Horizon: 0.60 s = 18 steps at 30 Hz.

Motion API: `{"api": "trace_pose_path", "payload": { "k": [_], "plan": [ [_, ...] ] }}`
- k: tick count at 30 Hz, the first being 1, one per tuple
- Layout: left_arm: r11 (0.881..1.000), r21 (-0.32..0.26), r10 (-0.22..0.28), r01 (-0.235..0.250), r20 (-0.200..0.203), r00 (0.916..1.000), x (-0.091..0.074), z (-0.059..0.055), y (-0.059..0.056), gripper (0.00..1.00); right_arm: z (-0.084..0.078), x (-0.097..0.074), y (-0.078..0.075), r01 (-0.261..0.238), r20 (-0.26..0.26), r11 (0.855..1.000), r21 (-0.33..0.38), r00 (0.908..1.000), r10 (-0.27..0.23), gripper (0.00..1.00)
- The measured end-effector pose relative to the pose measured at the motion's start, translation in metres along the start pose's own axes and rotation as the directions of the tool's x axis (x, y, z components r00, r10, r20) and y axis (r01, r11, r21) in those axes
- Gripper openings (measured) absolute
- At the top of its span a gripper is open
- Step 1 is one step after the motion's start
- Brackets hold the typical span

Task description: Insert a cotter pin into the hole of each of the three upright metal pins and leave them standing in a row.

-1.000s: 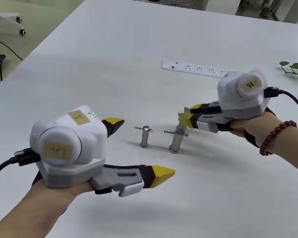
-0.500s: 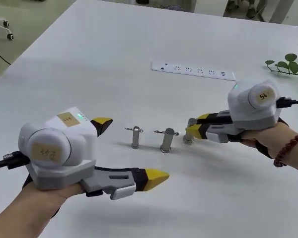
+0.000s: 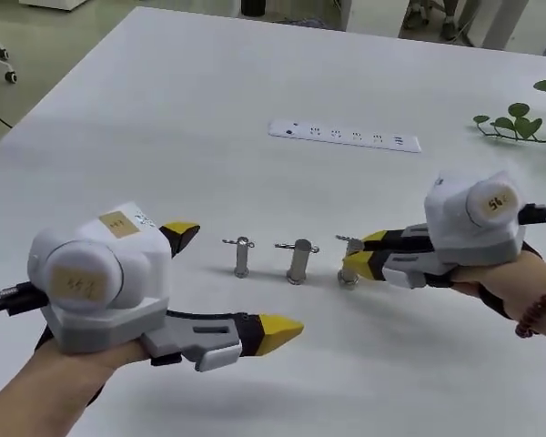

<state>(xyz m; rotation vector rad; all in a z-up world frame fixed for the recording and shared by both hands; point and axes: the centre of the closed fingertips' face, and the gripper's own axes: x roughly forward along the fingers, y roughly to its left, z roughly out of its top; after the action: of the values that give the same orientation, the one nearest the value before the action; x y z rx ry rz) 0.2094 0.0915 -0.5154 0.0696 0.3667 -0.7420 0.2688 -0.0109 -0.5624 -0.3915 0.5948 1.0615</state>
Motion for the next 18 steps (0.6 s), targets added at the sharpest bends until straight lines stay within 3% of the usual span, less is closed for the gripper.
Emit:
{"api": "trace_pose_path", "payload": {
  "k": [18],
  "plan": [
    [1.0,0.01,-0.007,0.007,-0.011,0.9999,0.0,-0.002,-0.002,0.99,0.0,0.011,0.039,-0.058,0.014,0.998,-0.009,0.9982,0.058,0.08]
  ]
}}
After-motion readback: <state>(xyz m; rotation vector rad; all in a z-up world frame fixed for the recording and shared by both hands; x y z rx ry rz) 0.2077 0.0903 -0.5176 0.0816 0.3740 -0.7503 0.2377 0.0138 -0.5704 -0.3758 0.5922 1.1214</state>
